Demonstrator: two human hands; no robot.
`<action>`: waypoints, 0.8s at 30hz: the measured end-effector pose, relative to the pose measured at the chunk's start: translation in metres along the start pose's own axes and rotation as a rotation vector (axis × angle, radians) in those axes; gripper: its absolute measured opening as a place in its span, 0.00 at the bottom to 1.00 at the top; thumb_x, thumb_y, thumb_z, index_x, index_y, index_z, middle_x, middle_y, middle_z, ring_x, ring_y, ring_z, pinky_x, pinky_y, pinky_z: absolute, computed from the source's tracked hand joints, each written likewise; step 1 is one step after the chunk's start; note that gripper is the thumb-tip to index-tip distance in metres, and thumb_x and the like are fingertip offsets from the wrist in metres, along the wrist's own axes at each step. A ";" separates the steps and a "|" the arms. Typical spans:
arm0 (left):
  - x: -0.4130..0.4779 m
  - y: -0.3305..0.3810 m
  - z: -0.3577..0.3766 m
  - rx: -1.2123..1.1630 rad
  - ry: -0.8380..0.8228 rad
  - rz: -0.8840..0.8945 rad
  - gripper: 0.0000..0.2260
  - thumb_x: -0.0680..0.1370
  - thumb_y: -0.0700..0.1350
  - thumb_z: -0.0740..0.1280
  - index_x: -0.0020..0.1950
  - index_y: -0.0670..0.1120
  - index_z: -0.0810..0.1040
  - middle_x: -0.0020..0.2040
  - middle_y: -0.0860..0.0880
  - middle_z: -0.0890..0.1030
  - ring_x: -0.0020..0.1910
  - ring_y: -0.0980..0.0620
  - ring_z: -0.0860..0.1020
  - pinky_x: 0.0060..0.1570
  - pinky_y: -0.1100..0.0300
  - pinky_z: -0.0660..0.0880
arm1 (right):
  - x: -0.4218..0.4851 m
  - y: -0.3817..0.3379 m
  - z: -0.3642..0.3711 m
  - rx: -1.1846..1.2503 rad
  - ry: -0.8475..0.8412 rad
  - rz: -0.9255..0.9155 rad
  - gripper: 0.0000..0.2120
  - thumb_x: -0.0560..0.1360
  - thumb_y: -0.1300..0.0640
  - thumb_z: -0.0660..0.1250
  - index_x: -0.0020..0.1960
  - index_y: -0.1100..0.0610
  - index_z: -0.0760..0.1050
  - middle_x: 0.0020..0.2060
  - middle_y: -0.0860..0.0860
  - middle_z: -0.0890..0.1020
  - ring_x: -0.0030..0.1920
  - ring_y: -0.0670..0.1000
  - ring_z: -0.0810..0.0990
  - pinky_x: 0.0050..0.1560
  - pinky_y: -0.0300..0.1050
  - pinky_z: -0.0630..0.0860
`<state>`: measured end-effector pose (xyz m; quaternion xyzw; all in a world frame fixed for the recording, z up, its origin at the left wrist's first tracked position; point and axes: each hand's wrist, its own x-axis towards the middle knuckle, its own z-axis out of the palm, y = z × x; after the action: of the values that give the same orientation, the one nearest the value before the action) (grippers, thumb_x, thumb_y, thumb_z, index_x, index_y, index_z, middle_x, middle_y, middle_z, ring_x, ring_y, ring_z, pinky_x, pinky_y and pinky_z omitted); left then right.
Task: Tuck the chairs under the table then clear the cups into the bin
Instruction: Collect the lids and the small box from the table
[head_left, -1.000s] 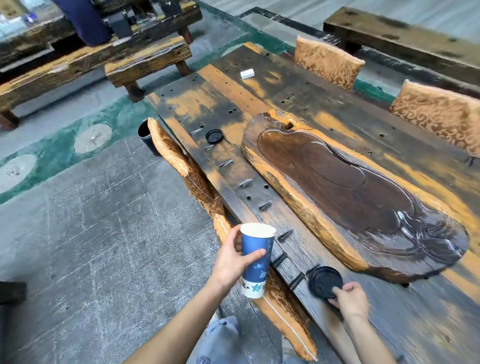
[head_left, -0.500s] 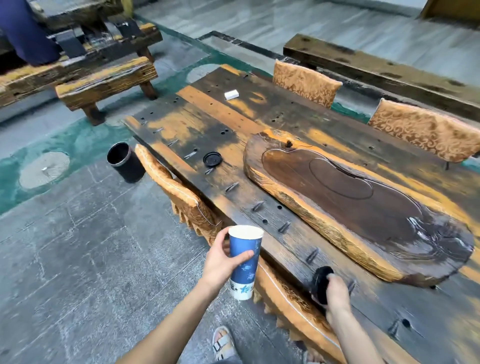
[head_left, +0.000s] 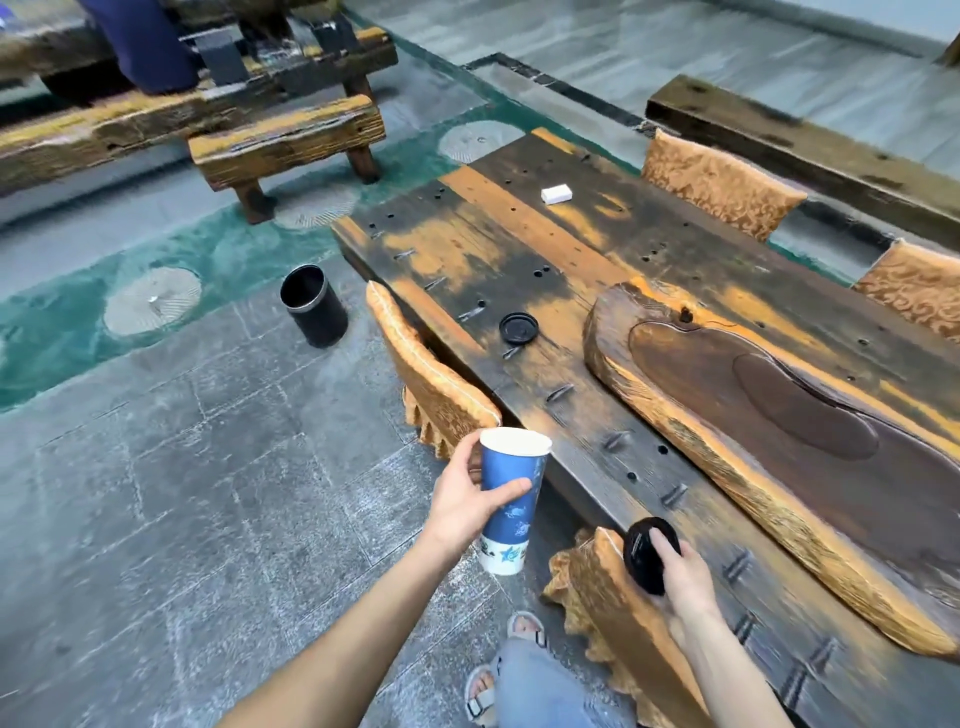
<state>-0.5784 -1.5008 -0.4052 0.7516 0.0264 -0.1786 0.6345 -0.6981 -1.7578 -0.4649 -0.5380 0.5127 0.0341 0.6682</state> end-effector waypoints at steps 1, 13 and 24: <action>0.006 0.002 -0.005 0.006 0.003 0.002 0.37 0.63 0.51 0.84 0.69 0.57 0.73 0.59 0.50 0.83 0.56 0.54 0.83 0.60 0.49 0.80 | 0.003 -0.003 0.007 -0.024 0.010 0.000 0.19 0.81 0.51 0.68 0.69 0.56 0.73 0.60 0.58 0.80 0.59 0.62 0.80 0.59 0.63 0.80; 0.142 0.035 -0.068 0.093 0.083 0.034 0.36 0.62 0.56 0.83 0.68 0.62 0.72 0.59 0.55 0.82 0.55 0.58 0.81 0.56 0.60 0.79 | 0.078 -0.082 0.149 0.017 -0.076 0.012 0.16 0.81 0.53 0.67 0.65 0.60 0.74 0.59 0.59 0.79 0.51 0.57 0.80 0.40 0.48 0.79; 0.280 0.067 -0.086 0.134 0.016 0.004 0.44 0.66 0.45 0.81 0.76 0.62 0.63 0.66 0.58 0.77 0.61 0.62 0.77 0.66 0.48 0.76 | 0.151 -0.164 0.238 0.099 -0.011 0.118 0.21 0.82 0.53 0.65 0.73 0.58 0.69 0.61 0.59 0.76 0.65 0.63 0.76 0.66 0.66 0.76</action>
<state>-0.2790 -1.4830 -0.4147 0.7938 0.0181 -0.1728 0.5828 -0.3740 -1.7233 -0.4867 -0.4728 0.5411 0.0510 0.6936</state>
